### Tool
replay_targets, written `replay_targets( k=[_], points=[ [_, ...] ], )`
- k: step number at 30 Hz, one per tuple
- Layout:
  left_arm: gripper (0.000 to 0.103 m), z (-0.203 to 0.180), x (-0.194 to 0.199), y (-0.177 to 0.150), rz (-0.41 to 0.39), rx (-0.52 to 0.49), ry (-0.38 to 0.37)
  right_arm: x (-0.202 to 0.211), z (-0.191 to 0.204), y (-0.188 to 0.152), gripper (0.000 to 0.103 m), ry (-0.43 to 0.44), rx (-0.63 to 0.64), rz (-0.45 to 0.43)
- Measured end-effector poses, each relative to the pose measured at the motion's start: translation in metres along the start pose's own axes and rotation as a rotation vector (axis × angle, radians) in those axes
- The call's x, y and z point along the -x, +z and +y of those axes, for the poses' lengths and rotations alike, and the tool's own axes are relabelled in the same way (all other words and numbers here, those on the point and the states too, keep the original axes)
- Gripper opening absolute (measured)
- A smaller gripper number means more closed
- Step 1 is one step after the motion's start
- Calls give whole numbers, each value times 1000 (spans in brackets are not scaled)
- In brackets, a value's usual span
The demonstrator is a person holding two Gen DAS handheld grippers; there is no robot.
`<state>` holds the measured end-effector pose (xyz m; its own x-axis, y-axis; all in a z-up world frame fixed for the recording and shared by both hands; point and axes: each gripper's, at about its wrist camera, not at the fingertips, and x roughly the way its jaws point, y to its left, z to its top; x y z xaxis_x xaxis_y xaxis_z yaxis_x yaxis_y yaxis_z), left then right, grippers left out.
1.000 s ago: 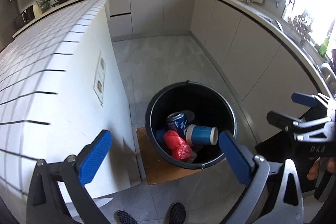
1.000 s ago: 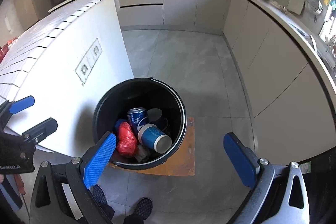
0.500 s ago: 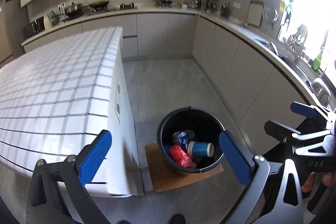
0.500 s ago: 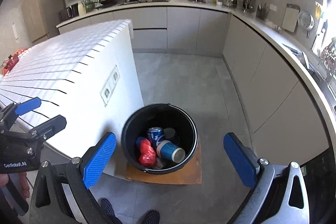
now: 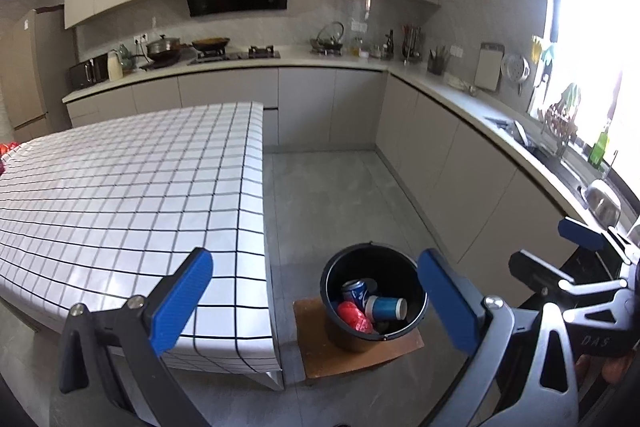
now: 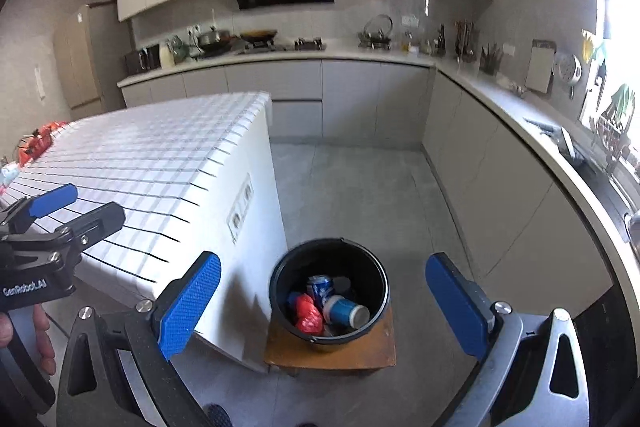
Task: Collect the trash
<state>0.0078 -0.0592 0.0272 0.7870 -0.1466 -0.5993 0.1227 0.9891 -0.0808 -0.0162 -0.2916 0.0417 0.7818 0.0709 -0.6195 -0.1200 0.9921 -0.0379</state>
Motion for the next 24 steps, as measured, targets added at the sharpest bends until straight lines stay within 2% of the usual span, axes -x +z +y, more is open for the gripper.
replay_targets(
  k=[11, 24],
  points=[
    [103, -4, 20, 5, -63, -7, -21, 20, 6, 9, 103, -9, 29, -40],
    [103, -10, 25, 3, -60, 1, 0, 29, 8, 8, 103, 0, 40, -54]
  ],
)
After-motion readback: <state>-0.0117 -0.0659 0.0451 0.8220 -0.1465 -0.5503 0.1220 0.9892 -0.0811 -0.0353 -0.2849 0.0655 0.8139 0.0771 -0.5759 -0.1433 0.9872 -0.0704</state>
